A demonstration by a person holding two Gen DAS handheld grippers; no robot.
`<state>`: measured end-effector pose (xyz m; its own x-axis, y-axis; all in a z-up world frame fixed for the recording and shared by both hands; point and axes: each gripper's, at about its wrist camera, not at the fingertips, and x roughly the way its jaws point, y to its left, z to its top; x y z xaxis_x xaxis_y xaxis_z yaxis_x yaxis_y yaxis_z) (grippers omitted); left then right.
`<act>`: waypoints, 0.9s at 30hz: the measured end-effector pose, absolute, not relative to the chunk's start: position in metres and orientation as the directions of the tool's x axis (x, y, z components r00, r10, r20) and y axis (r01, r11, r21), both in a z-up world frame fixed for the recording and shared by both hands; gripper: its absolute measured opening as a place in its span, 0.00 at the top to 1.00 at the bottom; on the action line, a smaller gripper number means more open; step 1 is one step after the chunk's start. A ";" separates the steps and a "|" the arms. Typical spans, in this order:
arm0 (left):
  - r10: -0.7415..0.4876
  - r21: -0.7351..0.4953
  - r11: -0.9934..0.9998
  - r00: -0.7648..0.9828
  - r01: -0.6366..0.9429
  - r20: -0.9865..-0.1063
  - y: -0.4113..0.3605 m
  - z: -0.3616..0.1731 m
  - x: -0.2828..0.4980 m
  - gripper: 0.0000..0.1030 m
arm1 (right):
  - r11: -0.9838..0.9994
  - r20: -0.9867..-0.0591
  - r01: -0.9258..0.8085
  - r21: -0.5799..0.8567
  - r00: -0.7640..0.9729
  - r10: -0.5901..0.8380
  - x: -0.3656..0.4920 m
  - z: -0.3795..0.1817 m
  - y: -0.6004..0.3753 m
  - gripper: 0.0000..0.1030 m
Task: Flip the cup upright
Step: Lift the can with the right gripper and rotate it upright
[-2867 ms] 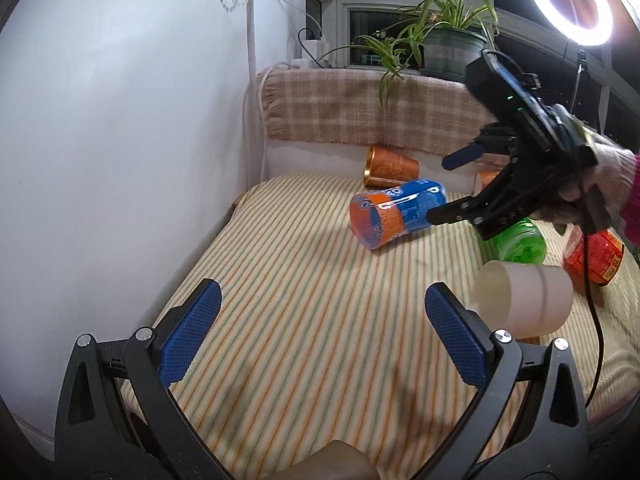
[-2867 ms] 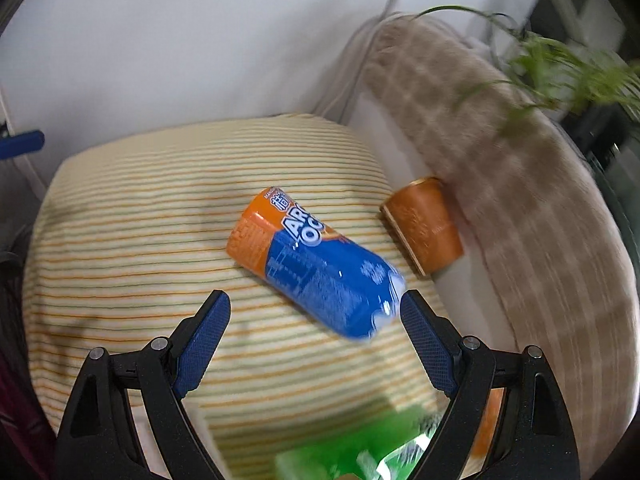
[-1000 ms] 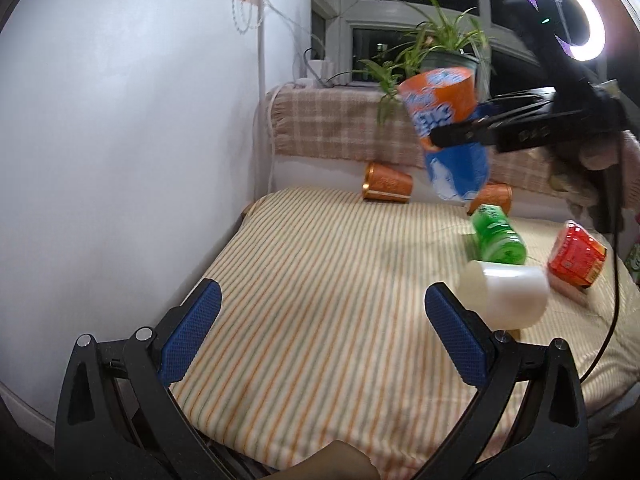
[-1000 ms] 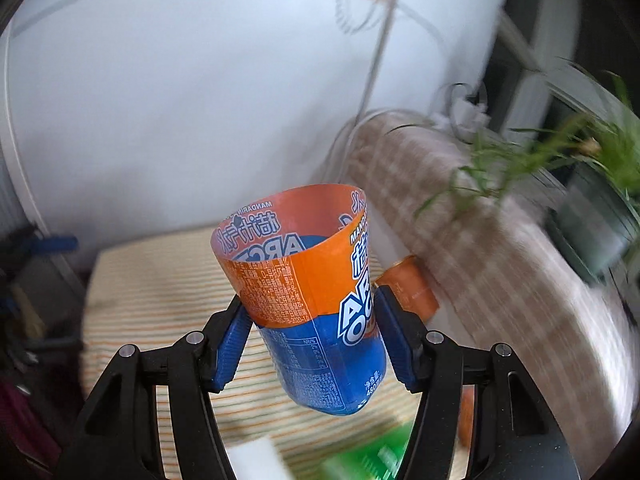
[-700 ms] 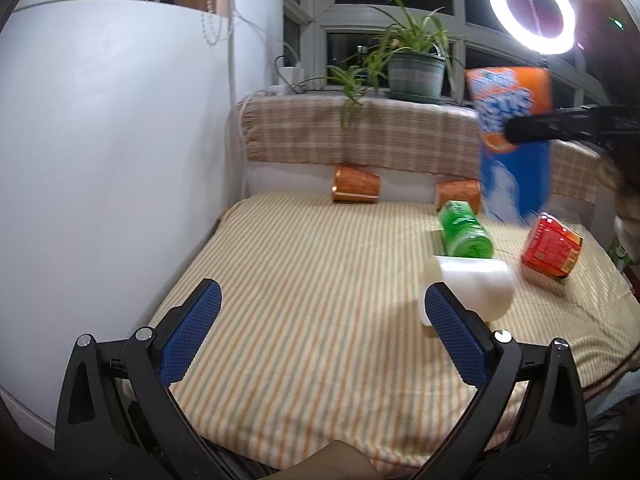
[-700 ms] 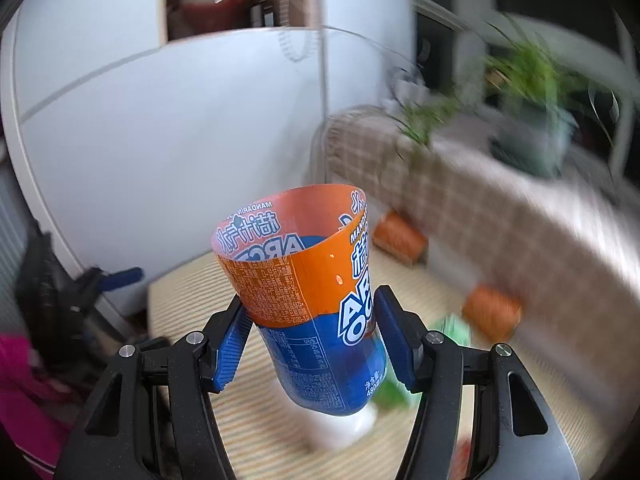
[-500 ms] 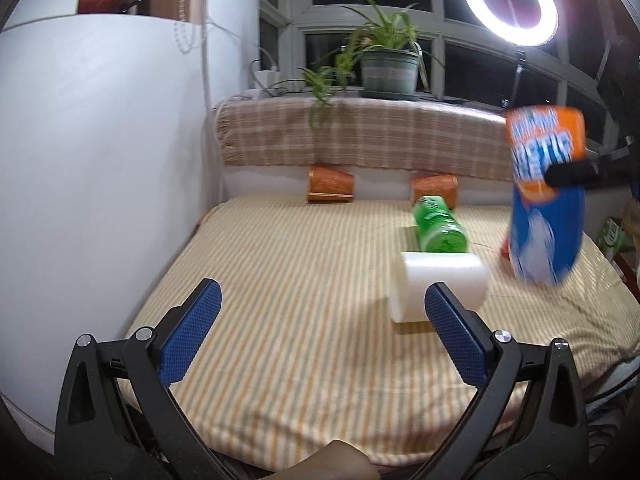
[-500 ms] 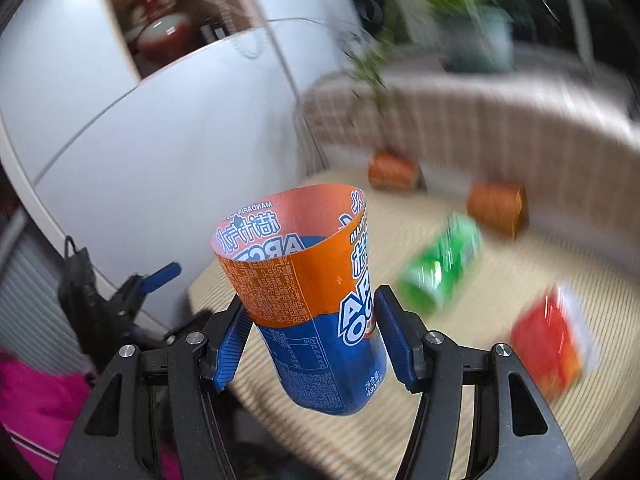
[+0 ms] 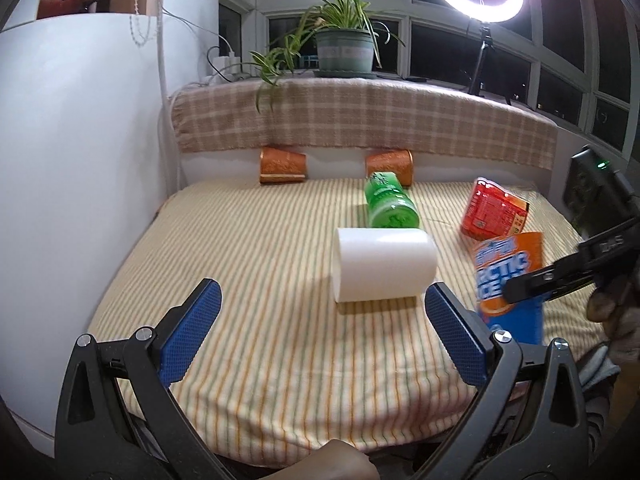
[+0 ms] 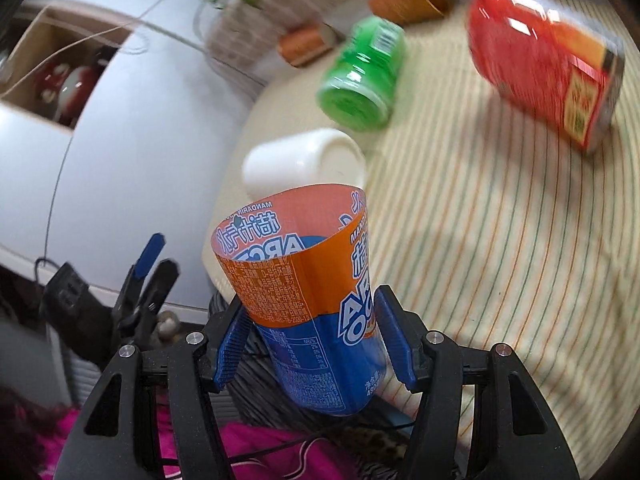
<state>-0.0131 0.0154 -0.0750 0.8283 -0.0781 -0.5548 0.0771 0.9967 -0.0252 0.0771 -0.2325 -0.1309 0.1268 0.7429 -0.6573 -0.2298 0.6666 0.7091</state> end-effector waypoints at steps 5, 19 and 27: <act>-0.121 -0.073 0.993 0.796 0.096 -0.593 0.017 -0.079 -0.005 0.00 | 0.650 -0.642 -0.137 0.747 0.104 0.760 0.090 -0.147 -0.236 0.40; -0.259 -0.206 0.965 0.679 0.160 -0.687 -0.003 -0.092 0.023 0.00 | 0.683 -0.664 -0.133 0.718 0.164 0.730 0.090 -0.148 -0.258 0.33; -0.476 -0.448 0.875 0.496 0.184 -0.726 -0.026 -0.108 0.052 0.00 | 0.709 -0.653 -0.147 0.689 0.298 0.696 0.063 -0.124 -0.299 0.30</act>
<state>0.0518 -0.0256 -0.1077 0.4960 -0.4761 -0.7262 0.1836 0.8749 -0.4482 0.0635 -0.2995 -0.1238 0.2984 0.6962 -0.6528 -0.1466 0.7093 0.6895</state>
